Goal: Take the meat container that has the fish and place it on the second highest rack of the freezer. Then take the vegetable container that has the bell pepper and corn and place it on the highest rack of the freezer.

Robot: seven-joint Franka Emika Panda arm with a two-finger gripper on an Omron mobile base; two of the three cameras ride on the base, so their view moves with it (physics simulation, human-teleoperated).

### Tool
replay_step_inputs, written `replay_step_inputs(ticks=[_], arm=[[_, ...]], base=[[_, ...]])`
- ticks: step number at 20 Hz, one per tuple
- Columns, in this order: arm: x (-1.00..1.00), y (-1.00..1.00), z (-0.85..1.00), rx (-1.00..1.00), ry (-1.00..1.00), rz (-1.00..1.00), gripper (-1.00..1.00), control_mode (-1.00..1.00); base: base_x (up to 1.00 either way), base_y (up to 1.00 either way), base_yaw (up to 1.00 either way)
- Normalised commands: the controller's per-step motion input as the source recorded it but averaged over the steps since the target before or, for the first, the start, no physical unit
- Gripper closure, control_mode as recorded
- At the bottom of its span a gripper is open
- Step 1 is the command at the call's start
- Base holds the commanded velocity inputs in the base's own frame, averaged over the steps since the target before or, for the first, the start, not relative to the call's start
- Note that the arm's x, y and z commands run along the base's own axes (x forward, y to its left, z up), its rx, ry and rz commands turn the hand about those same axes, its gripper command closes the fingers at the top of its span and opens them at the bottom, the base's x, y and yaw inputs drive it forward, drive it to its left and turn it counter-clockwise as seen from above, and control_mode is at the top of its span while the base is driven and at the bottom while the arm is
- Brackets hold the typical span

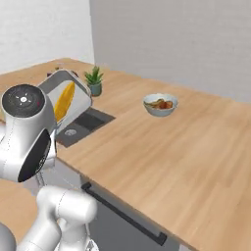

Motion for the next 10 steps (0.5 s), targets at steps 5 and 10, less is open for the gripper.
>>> replay_step_inputs(ticks=[5, 10], arm=[[0.00, 0.00, 0.00, 0.00, 0.00, 0.00, 1.00, 1.00], [0.00, 0.00, 0.00, 0.00, 0.00, 0.00, 1.00, 1.00]], base=[[0.00, 0.00, -1.00], [0.00, 0.00, -1.00]])
